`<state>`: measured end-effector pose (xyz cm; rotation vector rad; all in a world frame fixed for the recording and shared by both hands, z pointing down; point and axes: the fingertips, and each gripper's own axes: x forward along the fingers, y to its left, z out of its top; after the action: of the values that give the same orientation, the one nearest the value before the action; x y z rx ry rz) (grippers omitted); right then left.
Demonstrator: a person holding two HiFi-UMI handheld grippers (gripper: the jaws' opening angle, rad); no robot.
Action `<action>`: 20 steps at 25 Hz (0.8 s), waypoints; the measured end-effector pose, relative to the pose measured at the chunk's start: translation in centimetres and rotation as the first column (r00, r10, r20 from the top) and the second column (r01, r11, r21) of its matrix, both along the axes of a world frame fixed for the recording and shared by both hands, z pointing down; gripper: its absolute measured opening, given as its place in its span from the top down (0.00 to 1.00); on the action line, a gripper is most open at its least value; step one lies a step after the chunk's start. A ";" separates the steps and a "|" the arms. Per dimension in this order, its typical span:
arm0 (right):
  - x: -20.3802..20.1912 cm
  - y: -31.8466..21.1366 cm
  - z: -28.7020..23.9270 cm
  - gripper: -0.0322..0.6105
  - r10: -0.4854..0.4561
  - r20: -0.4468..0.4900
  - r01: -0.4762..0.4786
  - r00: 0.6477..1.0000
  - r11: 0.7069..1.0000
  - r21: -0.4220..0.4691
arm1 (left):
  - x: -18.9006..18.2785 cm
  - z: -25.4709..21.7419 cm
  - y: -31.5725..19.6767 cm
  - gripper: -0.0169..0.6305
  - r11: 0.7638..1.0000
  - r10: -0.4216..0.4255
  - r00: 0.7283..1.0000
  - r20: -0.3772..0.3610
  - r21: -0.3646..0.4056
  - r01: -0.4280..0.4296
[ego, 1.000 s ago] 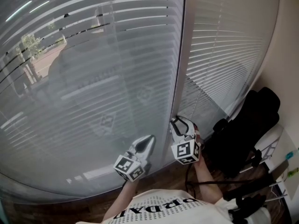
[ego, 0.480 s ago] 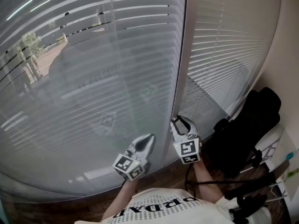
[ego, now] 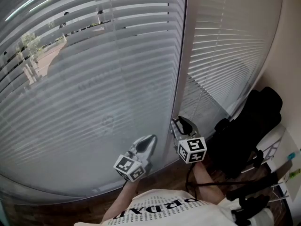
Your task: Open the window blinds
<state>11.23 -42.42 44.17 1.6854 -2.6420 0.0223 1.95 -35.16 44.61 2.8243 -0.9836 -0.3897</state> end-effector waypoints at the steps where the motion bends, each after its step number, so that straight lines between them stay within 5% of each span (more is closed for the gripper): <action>1: 0.0 0.0 0.0 0.74 -0.001 0.017 0.001 1.000 1.000 -0.004 | 0.0 0.0 0.0 0.98 1.000 0.000 1.000 0.000 -0.001 0.000; 7: 0.0 0.0 -0.1 0.74 0.004 0.007 -0.004 1.000 1.000 0.022 | 0.2 0.0 0.1 0.98 1.000 0.004 1.000 0.001 0.001 -0.004; 11: -0.1 0.8 -0.8 0.72 0.019 -0.192 0.006 0.981 0.992 0.128 | 0.1 0.1 0.1 0.98 1.000 0.002 1.000 0.002 -0.001 -0.002; 16: -1.1 0.8 -1.0 0.70 0.028 -0.498 0.072 0.867 0.981 0.182 | 0.1 0.1 -0.2 0.98 1.000 0.002 1.000 -0.006 0.000 -0.002; 20: -1.5 0.5 -0.5 0.73 0.042 -0.592 0.096 0.805 0.975 0.198 | 0.4 0.2 0.0 0.98 1.000 0.011 1.000 -0.003 -0.003 -0.011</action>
<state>9.74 -41.91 43.71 1.3862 -2.2345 -0.7067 2.37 -35.17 44.76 2.8242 -0.9675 -0.3915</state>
